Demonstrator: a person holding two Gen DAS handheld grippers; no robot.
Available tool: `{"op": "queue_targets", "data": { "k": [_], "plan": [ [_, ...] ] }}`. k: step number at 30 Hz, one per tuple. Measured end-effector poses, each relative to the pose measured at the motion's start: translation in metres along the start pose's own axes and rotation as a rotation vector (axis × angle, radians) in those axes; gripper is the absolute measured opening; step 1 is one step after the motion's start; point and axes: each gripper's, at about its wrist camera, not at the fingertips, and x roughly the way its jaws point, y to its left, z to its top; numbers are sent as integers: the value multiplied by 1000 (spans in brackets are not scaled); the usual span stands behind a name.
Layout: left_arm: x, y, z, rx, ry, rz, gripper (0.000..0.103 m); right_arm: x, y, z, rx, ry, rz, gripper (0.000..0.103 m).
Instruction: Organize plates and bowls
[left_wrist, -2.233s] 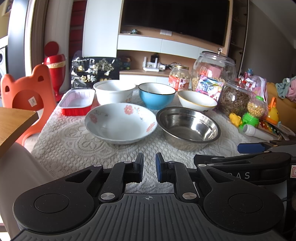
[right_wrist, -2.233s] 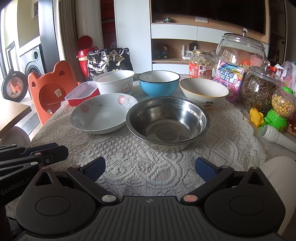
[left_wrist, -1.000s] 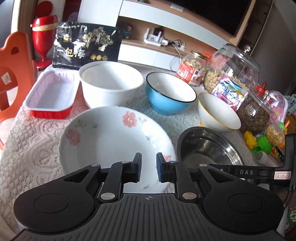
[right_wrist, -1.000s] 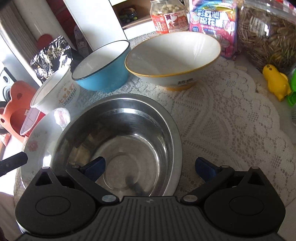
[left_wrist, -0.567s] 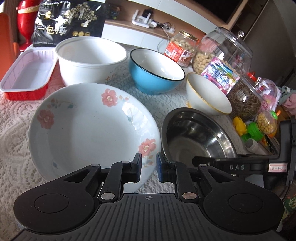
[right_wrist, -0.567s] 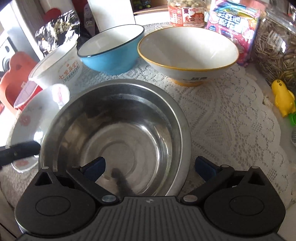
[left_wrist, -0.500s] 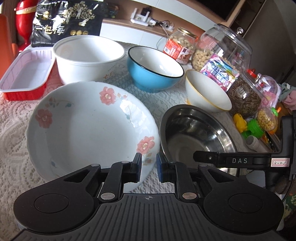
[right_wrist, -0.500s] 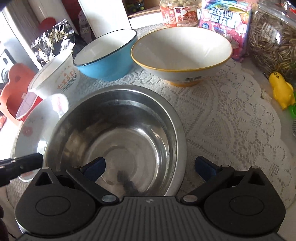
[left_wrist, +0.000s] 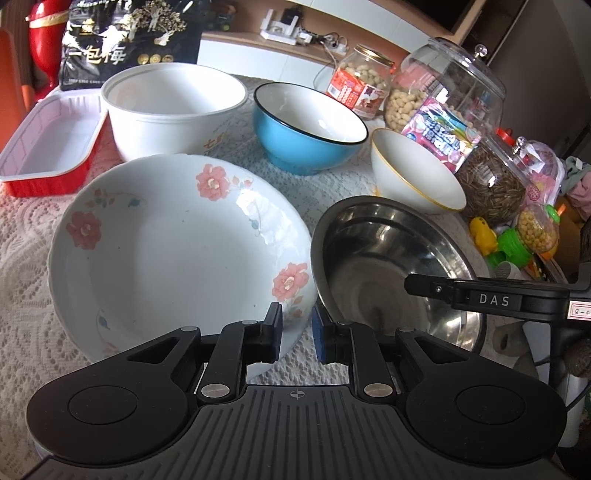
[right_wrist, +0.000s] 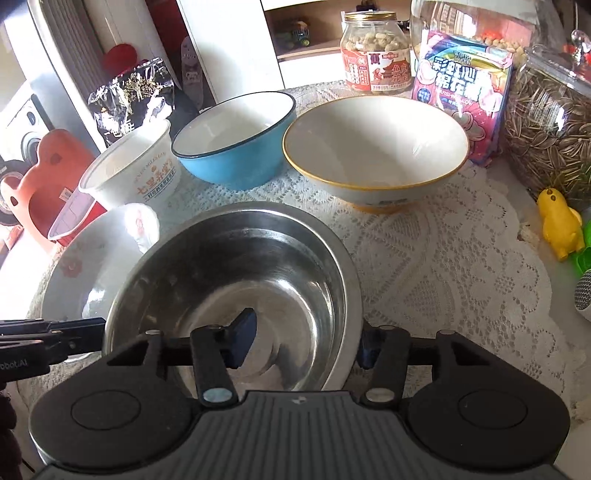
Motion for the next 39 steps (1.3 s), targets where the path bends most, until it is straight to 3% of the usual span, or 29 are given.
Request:
{"op": "queue_targets", "data": {
  "k": [4, 8, 10, 13, 14, 19, 26, 32, 35, 37, 39],
  "plan": [
    [1, -1, 1, -8, 2, 3, 19, -2, -6, -2, 26, 17, 21, 44],
    [-1, -5, 3, -3, -5, -29, 19, -9, -8, -6, 18, -10, 8, 43],
    [-3, -6, 3, -16, -1, -83, 19, -14, -8, -7, 7, -22, -7, 43],
    [7, -9, 0, -65, 74, -219, 18, -19, -11, -9, 9, -26, -2, 43],
    [10, -12, -2, -63, 91, -229, 18, -20, -11, -9, 8, -27, -2, 43],
    [1, -11, -4, -33, 33, -149, 18, -22, -14, -13, -10, -38, -42, 43],
    [-26, 5, 22, -131, -123, -177, 19, -23, -22, -7, 30, -72, -31, 44],
    [15, -24, 40, -28, -58, -73, 19, -14, -26, -1, 43, -70, -73, 44],
    [26, -37, 39, 29, -93, -46, 21, -5, -29, -3, 53, -41, -69, 42],
    [31, -42, 40, 29, -62, -97, 21, -4, -28, -4, 56, -27, -47, 35],
    [38, -48, 38, 25, -9, -173, 21, -9, -20, -5, 25, -37, -37, 35]
  ]
}}
